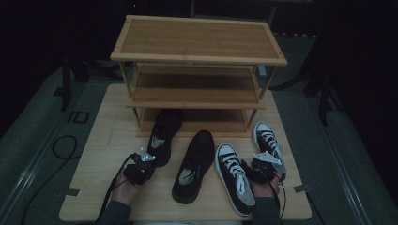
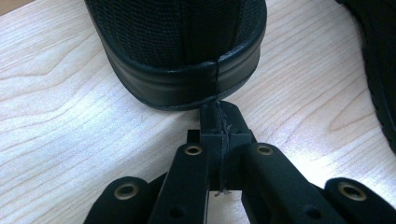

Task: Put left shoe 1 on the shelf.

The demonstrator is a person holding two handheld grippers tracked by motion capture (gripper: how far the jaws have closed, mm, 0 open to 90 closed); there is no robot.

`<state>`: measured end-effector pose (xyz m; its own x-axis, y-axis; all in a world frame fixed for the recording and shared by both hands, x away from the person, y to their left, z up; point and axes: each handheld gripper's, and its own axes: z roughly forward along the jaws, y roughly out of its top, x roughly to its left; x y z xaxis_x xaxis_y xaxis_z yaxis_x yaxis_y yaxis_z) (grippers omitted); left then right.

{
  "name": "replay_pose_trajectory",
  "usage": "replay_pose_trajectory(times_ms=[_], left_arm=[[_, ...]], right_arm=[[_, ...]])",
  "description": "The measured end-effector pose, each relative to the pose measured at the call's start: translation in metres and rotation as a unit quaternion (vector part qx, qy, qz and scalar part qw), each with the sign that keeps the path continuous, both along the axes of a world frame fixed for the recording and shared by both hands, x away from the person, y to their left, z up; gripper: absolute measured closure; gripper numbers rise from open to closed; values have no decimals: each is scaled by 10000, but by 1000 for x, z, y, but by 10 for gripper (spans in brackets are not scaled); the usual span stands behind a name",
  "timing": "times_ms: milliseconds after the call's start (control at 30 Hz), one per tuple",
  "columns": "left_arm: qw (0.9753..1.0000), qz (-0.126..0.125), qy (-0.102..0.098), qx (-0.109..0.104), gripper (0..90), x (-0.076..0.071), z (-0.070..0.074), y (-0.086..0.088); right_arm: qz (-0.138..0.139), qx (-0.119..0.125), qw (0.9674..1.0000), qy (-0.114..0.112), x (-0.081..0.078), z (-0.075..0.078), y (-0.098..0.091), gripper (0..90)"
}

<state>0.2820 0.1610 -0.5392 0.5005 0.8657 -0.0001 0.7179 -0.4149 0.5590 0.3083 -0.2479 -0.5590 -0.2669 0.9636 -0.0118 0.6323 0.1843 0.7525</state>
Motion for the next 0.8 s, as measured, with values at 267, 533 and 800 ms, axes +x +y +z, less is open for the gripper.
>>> replay_pose_trajectory(times_ms=[267, 533, 800], left_arm=[[9999, 58, -113, -50, 899, 11, 5, -4], [9997, -163, -192, -43, 899, 28, 9, -20], [9997, -222, -122, -12, 894, 31, 5, -29]], right_arm=[[0, -1, 10000, 0, 0, 0, 0, 489], [1, -1, 10000, 1, 0, 0, 0, 489], [3, -3, 10000, -1, 0, 0, 0, 489]])
